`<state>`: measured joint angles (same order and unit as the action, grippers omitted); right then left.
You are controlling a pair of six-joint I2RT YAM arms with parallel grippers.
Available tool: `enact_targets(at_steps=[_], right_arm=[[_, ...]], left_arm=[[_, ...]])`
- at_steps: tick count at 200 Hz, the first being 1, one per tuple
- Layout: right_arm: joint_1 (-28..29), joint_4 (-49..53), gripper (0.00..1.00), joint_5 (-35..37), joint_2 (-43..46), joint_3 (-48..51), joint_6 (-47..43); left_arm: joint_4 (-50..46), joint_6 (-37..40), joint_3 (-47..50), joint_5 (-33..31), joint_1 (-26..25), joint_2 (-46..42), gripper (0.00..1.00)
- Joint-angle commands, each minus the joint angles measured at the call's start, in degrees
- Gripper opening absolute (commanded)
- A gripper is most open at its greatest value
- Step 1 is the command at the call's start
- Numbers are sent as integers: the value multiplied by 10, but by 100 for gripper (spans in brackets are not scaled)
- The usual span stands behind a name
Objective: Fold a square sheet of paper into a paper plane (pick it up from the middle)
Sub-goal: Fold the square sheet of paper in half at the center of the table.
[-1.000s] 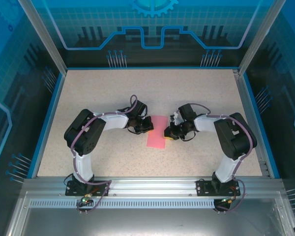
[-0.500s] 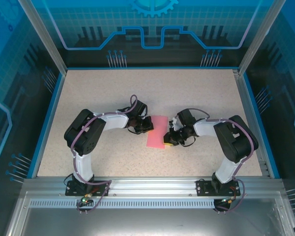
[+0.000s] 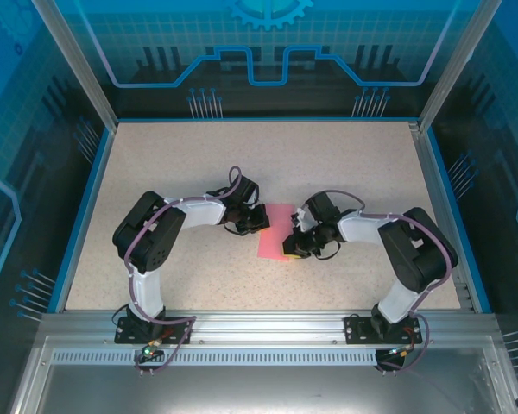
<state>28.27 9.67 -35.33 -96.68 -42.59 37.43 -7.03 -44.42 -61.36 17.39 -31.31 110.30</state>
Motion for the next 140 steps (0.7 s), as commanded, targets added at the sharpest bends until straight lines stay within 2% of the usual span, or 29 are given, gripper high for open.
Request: enact_targets(at_steps=[1, 71, 99, 111, 127, 140], right_arm=[[5, 1, 11, -1, -16, 17, 1], [1, 12, 11, 6, -9, 30, -8], [1, 11, 11, 10, 21, 24, 0], [1, 17, 11, 35, 40, 24, 0], [1, 49, 12, 103, 52, 19, 1], [0, 57, 12, 122, 58, 16, 0]], left_arm=[[-74, 14, 16, -39, -12, 40, 0], [-77, 13, 6, -33, -12, 34, 0], [-74, 15, 3, -29, -12, 21, 0], [-74, 21, -2, -21, -12, 20, 0], [-64, 21, -5, -8, -12, 14, 0], [-57, 17, -5, -1, -12, 4, 0]])
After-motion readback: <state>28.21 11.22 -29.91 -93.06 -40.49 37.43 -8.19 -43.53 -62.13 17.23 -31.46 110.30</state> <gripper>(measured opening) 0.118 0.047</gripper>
